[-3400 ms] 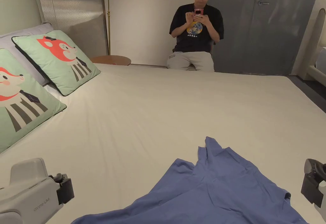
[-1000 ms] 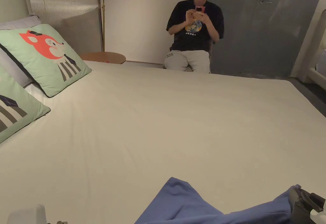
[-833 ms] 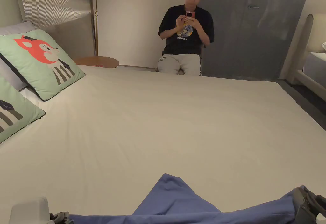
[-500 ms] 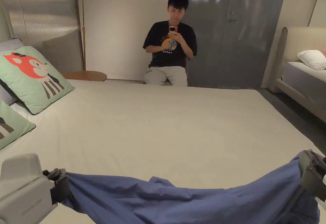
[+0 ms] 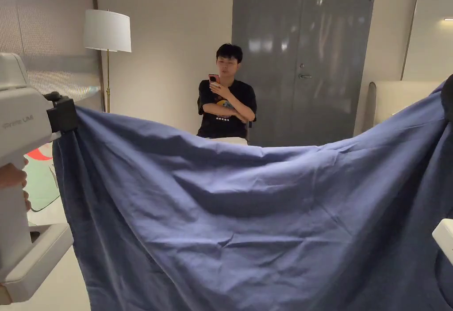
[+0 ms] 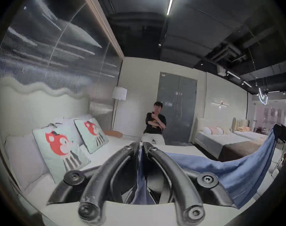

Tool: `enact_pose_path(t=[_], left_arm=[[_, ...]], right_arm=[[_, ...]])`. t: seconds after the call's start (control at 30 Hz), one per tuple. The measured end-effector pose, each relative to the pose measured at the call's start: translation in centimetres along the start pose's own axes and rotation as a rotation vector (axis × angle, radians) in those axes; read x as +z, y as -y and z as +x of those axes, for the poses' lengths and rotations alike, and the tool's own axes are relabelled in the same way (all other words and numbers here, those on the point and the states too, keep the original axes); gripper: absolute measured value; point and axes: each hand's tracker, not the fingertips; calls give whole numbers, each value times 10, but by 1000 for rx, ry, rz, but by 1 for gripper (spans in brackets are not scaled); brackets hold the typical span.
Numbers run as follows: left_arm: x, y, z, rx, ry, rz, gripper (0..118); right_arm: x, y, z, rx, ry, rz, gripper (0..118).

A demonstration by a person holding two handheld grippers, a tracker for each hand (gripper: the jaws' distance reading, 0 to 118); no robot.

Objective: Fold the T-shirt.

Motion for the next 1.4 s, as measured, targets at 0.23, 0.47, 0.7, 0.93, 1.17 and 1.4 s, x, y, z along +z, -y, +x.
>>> enact_pose_path(t=[0.23, 0.47, 0.7, 0.93, 1.17, 1.4], left_arm=[[-35, -46, -10, -12, -56, 31, 3], [-87, -61, -20, 7, -88, 34, 3], [-153, -64, -15, 24, -106, 41, 3], [-230, -66, -16, 21, -127, 68, 3], [-277, -62, -18, 34, -144, 111, 3], [-313, -53, -17, 24, -159, 113, 3]], right_arm=[[-45, -36, -3, 20, -8, 39, 5], [-114, -38, -16, 61, 8, 37, 5], [-187, -26, -28, 86, -3, 24, 5], [-255, -6, -32, 129, 36, 12, 5], [-307, 1, -32, 132, 66, 14, 5], [-331, 17, -30, 136, 102, 1, 5]])
